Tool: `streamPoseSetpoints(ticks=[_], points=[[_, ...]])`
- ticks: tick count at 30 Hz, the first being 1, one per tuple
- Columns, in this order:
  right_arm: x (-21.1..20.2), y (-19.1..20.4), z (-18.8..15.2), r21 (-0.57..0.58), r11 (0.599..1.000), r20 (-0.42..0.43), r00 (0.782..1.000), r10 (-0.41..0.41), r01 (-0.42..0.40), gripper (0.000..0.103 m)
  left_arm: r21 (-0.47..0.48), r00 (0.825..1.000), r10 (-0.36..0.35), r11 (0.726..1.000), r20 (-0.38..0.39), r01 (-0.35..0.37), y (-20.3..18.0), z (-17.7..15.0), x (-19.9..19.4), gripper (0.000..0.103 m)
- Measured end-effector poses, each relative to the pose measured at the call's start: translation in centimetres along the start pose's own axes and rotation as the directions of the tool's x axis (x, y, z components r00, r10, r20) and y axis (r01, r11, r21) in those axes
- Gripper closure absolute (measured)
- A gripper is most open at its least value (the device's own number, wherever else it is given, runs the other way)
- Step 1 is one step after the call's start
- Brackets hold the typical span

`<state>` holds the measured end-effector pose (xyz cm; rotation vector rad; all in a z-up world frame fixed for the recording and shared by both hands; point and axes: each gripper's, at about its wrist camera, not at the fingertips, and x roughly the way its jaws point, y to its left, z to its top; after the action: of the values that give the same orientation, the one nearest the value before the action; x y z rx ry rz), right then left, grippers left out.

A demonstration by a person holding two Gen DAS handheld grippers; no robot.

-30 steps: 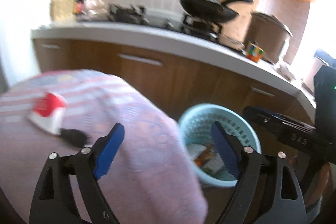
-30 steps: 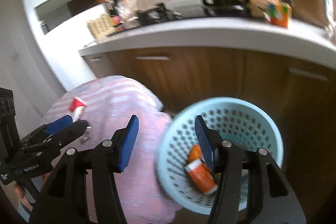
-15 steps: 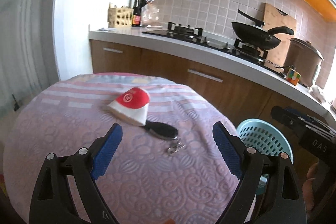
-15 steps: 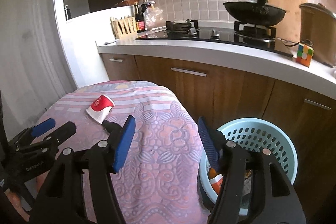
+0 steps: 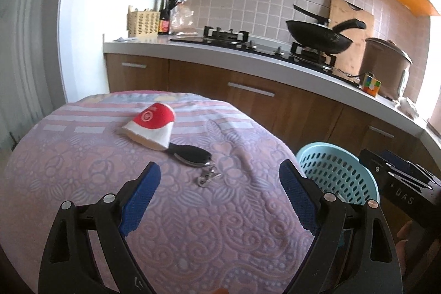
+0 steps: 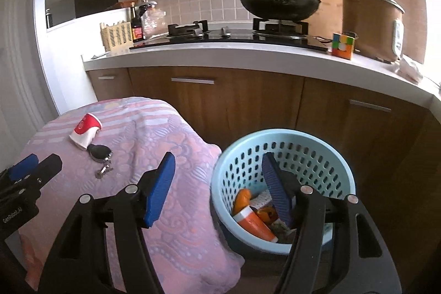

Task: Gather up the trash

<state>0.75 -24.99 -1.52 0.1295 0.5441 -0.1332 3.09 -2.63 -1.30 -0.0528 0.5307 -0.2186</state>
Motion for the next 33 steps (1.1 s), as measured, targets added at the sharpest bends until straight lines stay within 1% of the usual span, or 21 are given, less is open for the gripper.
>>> streamPoseSetpoints(ticks=[4, 7, 12, 20, 29, 33], points=[[-0.5, -0.7, -0.5, -0.009, 1.000, 0.007, 1.000, -0.028, 0.028, 0.041, 0.052, 0.999, 0.023, 0.998, 0.030, -0.024, -1.1, -0.6, 0.7, 0.017], [-1.0, -1.1, -0.3, -0.006, 0.999, 0.019, 0.999, -0.041, 0.041, 0.041, 0.052, 0.999, 0.019, 0.998, 0.028, -0.021, -1.1, -0.5, 0.9, 0.017], [-1.7, -1.6, 0.4, 0.014, 0.999, 0.039, 0.998, -0.044, 0.044, 0.041, 0.086, 0.998, 0.032, 0.996, 0.048, -0.036, -1.9, 0.1, -0.2, 0.017], [-3.4, -2.1, 1.2, 0.018, 0.997, 0.065, 0.995, -0.071, 0.070, 0.041, 0.054, 0.999, 0.010, 0.998, 0.035, -0.012, -2.0, 1.2, -0.9, 0.017], [-4.1, -3.9, 1.1, 0.052, 0.998, 0.063, 0.997, -0.046, 0.043, 0.041, 0.071, 0.999, 0.019, 0.997, 0.049, -0.023, -3.6, 2.0, -1.8, 0.017], [-3.7, -4.1, 0.8, 0.053, 0.998, 0.044, 0.999, -0.026, 0.023, 0.041, 0.082, 0.998, 0.023, 0.996, 0.050, -0.027, -4.2, 1.9, -2.2, 0.017]])
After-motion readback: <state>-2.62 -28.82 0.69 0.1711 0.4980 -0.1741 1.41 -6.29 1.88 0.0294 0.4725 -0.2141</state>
